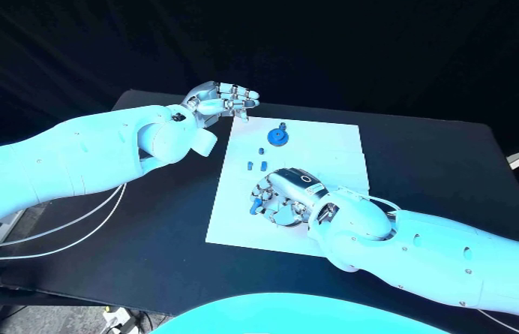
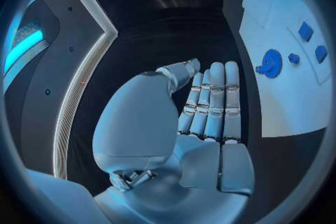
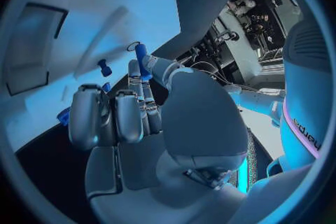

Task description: Assemble the parts on the task board

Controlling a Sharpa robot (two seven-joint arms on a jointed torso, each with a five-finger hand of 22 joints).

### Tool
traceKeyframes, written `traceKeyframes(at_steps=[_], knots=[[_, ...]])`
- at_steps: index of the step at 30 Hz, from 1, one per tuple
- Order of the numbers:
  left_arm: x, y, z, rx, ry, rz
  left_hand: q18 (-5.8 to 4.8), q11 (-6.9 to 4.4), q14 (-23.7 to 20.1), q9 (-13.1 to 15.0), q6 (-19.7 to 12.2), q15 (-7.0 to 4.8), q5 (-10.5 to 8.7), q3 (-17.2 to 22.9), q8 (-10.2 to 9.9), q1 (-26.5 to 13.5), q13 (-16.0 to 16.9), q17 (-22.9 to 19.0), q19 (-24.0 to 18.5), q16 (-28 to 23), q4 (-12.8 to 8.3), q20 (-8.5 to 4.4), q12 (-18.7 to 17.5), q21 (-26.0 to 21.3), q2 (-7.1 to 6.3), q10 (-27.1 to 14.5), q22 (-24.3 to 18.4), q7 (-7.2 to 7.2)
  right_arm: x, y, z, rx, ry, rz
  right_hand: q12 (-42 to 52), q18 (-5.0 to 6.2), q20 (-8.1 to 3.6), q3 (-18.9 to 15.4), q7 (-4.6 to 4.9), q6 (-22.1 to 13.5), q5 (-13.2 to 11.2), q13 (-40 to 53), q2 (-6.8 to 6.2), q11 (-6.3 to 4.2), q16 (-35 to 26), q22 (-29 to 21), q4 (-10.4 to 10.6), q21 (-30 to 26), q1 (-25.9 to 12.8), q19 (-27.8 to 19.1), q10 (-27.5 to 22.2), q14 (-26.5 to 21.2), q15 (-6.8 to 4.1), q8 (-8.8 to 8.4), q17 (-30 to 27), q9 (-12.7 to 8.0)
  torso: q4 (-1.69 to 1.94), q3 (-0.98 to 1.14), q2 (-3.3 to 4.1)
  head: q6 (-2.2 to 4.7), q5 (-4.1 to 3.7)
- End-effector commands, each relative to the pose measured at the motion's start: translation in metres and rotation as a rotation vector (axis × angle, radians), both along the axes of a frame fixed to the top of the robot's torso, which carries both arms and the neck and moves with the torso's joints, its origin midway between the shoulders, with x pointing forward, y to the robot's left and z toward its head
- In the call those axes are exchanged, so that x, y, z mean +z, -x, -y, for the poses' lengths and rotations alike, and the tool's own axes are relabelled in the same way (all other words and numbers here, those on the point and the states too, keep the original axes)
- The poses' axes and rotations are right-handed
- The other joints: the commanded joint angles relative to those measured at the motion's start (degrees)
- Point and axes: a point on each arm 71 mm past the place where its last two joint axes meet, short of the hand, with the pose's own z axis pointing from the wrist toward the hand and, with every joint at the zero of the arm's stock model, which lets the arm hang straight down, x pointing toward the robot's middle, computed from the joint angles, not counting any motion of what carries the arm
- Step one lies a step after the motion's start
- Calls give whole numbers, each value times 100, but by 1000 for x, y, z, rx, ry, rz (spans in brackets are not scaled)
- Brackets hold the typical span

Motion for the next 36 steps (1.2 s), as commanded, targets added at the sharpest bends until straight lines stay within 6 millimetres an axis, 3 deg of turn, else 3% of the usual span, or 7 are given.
traceKeyframes(at_steps=[1,36], knots=[[1,0,2,-6,4,1,-6,20,-27,85,-60,3,83,-157,-31,7,-59,-59,8,-67,31,52,74,-57,73,-71,-81,26,-2,0,0,3,7,1,35,-76,-37,312,-32,110,82,118,217,-94,74,903,-123,32,-98,287,244,261,-28,385,16,346,5,0,-3,-22,11],[0,0,-2,-5,0,-7,-6,20,-25,88,-60,4,83,-162,-29,4,-60,-62,9,-71,36,53,80,-62,76,-73,-85,26,-3,2,2,-6,46,33,21,-77,-36,315,-26,94,80,122,217,-89,70,905,-135,32,-109,286,243,259,-24,394,9,363,0,1,-5,-62,36]])
